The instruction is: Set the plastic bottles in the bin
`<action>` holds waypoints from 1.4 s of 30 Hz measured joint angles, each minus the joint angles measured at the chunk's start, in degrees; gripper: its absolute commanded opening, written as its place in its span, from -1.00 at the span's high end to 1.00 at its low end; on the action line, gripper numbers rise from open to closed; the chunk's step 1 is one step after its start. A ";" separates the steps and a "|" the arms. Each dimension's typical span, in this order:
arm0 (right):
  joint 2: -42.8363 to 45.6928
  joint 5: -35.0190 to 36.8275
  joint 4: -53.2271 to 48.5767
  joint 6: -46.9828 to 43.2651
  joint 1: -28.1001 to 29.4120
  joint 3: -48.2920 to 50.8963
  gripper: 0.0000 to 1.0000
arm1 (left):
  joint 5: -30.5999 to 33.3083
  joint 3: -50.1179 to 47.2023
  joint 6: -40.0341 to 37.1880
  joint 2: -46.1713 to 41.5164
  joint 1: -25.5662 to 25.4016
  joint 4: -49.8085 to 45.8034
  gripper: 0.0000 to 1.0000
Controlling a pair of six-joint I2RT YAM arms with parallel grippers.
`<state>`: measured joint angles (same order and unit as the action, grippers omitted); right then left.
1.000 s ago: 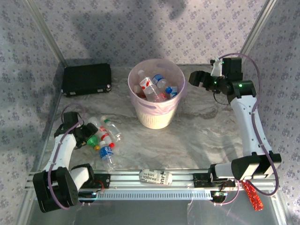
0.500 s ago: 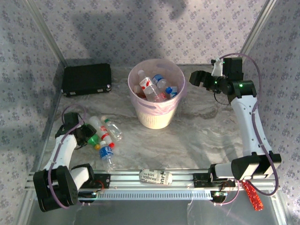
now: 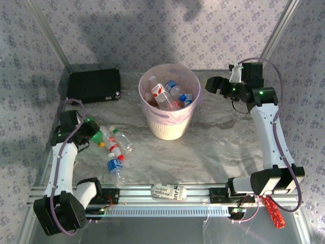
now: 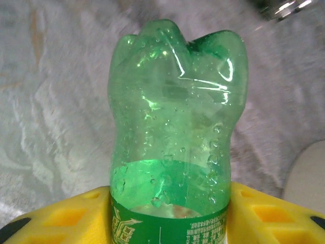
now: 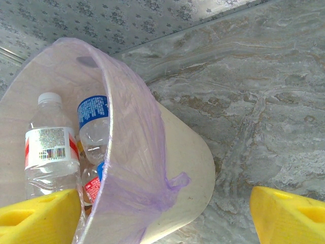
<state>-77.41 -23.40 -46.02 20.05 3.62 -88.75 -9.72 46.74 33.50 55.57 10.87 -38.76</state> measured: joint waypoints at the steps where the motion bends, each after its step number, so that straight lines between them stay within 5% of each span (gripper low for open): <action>1: 0.00 0.00 0.00 0.00 0.00 0.00 -0.76 | -0.52 2.45 -0.02 0.13 -0.20 -0.57 0.10; 10: 0.00 0.22 -0.04 0.07 1.05 0.00 -0.75 | -1.64 27.69 -1.33 10.38 -14.21 -3.02 0.39; 25: -0.39 1.68 0.52 2.12 4.02 0.00 -0.67 | -0.31 68.65 -5.68 34.77 -42.49 -7.80 0.39; 31: -3.54 1.22 2.21 3.10 6.38 -0.02 -0.34 | -1.55 73.02 -6.03 41.77 -48.30 -8.41 0.38; 39: -6.29 -1.20 4.09 3.76 7.41 0.20 -0.05 | -2.73 72.81 -5.77 45.40 -49.88 -9.11 0.25; 42: -6.36 -2.01 4.94 4.13 7.43 0.63 -0.01 | -2.89 71.67 -5.44 45.48 -50.12 -8.31 0.02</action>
<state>-83.77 -25.41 -41.08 24.18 11.05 -88.12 -12.60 118.41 28.05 101.06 -39.24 -47.07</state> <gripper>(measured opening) 0.514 0.425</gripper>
